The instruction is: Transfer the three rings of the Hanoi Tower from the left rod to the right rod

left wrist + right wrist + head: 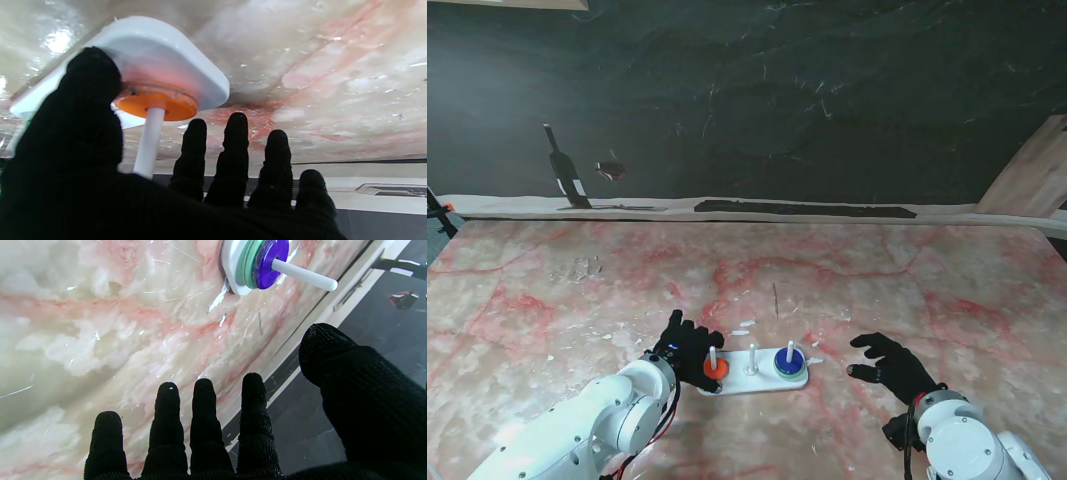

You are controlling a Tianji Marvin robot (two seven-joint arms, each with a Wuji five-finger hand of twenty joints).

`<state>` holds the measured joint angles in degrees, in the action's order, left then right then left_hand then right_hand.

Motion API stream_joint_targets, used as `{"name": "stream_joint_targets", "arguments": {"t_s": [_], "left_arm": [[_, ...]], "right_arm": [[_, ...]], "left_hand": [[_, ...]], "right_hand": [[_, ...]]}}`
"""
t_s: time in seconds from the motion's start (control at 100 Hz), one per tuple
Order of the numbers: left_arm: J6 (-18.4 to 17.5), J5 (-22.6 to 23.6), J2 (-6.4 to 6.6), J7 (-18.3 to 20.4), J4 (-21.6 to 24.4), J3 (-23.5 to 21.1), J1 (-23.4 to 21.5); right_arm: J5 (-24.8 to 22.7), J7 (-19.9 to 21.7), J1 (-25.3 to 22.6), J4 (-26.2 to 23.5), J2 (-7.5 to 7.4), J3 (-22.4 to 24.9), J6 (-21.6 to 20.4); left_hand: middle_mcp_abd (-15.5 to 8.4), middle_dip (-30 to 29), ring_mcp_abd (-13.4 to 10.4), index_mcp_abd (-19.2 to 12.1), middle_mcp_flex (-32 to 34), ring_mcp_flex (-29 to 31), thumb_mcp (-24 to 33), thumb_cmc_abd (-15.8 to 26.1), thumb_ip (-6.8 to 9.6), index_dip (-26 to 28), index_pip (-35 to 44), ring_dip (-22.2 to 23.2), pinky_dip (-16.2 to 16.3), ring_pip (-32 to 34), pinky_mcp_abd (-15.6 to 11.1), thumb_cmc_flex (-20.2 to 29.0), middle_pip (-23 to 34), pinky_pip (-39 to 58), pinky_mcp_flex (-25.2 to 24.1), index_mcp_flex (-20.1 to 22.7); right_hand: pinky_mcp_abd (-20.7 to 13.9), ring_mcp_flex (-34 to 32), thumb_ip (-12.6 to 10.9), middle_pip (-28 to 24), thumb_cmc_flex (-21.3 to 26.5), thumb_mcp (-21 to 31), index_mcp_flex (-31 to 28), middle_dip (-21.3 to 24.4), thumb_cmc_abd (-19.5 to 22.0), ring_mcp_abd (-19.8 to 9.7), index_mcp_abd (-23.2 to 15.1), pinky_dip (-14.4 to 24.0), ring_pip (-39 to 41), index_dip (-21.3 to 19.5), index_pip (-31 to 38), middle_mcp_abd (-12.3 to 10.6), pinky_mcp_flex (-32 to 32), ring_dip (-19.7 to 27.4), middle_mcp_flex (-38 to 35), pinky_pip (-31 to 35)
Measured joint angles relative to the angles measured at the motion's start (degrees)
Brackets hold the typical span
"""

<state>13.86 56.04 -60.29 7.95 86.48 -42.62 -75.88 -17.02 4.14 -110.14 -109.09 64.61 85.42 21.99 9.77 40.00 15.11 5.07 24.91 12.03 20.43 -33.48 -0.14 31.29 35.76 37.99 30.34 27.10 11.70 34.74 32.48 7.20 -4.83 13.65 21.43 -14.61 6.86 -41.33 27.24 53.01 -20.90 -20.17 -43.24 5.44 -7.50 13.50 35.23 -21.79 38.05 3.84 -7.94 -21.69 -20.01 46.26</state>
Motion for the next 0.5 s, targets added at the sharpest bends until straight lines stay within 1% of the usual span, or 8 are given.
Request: {"name": "stream_joint_targets", "arguments": {"t_s": [0.06,0.08,0.24,0.26,0.33,0.5], "left_arm": [[0.0,-0.1,0.0,0.0,-0.2,0.3,0.3],[0.0,-0.1,0.0,0.0,-0.3,0.4,0.4],[-0.1,-0.6,0.0,0.2,-0.9,1.2,1.5],[-0.1,-0.6,0.0,0.4,-0.9,1.3,1.6],[-0.3,-0.8,0.0,1.0,-1.1,1.6,2.1],[-0.6,-0.4,0.05,1.3,-1.5,2.6,3.2]], "right_arm": [[0.0,0.0,0.0,0.0,0.0,0.0,0.0],[0.0,0.0,0.0,0.0,0.0,0.0,0.0],[0.1,0.0,0.0,0.0,0.0,0.0,0.1],[0.1,0.0,0.0,0.0,0.0,0.0,0.1],[0.1,0.0,0.0,0.0,0.0,0.0,0.1],[0.1,0.0,0.0,0.0,0.01,0.0,0.1]], "left_hand": [[0.0,0.2,0.0,-0.3,0.0,0.0,-0.4,0.0,-0.01,0.1,0.5,0.0,0.0,0.0,0.0,-0.1,0.0,0.0,0.0,0.2],[0.0,0.2,0.0,-0.4,0.0,0.0,-0.4,0.0,-0.31,0.1,0.4,0.1,0.0,0.1,0.0,-0.1,0.0,0.0,0.0,0.2],[0.0,1.3,0.0,-0.7,0.0,0.0,-0.5,0.0,-0.35,0.1,0.4,0.6,0.1,0.7,0.0,-0.2,0.4,0.0,0.0,0.3],[0.0,1.3,0.0,-0.9,1.2,0.0,-0.5,0.0,-0.35,0.1,0.1,0.6,0.1,0.7,0.0,-0.2,0.5,0.0,0.0,1.5],[0.0,1.4,0.0,-1.1,2.4,0.1,-0.5,0.0,-0.36,0.1,0.3,0.6,0.1,0.8,0.0,-0.2,0.9,0.0,0.0,3.0],[0.0,2.5,0.0,-1.7,3.0,0.1,-0.5,-0.1,-0.47,0.1,0.0,1.1,0.6,1.1,0.0,-0.3,1.3,0.0,0.0,3.7]], "right_hand": [[0.0,0.0,0.0,0.0,0.0,0.0,0.0,0.0,0.0,0.0,0.0,0.0,0.0,0.0,0.0,0.0,0.0,0.0,0.0,0.0],[0.0,0.0,0.0,0.0,0.0,0.0,0.0,0.0,0.0,0.0,0.0,0.0,0.0,0.0,0.0,0.0,0.0,0.0,0.0,0.0],[0.0,0.0,0.0,0.0,0.0,0.0,0.0,0.0,0.0,0.0,0.0,0.0,0.0,0.0,0.0,0.0,0.0,0.0,0.0,0.0],[0.0,0.0,0.0,0.0,0.0,0.0,0.0,0.0,0.0,0.0,0.0,0.0,0.0,0.0,0.0,0.0,0.0,0.0,0.0,0.0],[0.0,0.0,0.0,0.0,0.0,0.0,0.0,0.0,0.0,0.0,0.0,0.0,0.0,0.0,0.0,0.0,0.0,0.0,0.0,0.0],[0.0,0.0,0.0,0.0,0.0,0.0,0.0,0.0,0.0,0.0,0.0,0.0,0.0,0.0,0.0,0.0,0.0,0.0,0.0,0.0]]}}
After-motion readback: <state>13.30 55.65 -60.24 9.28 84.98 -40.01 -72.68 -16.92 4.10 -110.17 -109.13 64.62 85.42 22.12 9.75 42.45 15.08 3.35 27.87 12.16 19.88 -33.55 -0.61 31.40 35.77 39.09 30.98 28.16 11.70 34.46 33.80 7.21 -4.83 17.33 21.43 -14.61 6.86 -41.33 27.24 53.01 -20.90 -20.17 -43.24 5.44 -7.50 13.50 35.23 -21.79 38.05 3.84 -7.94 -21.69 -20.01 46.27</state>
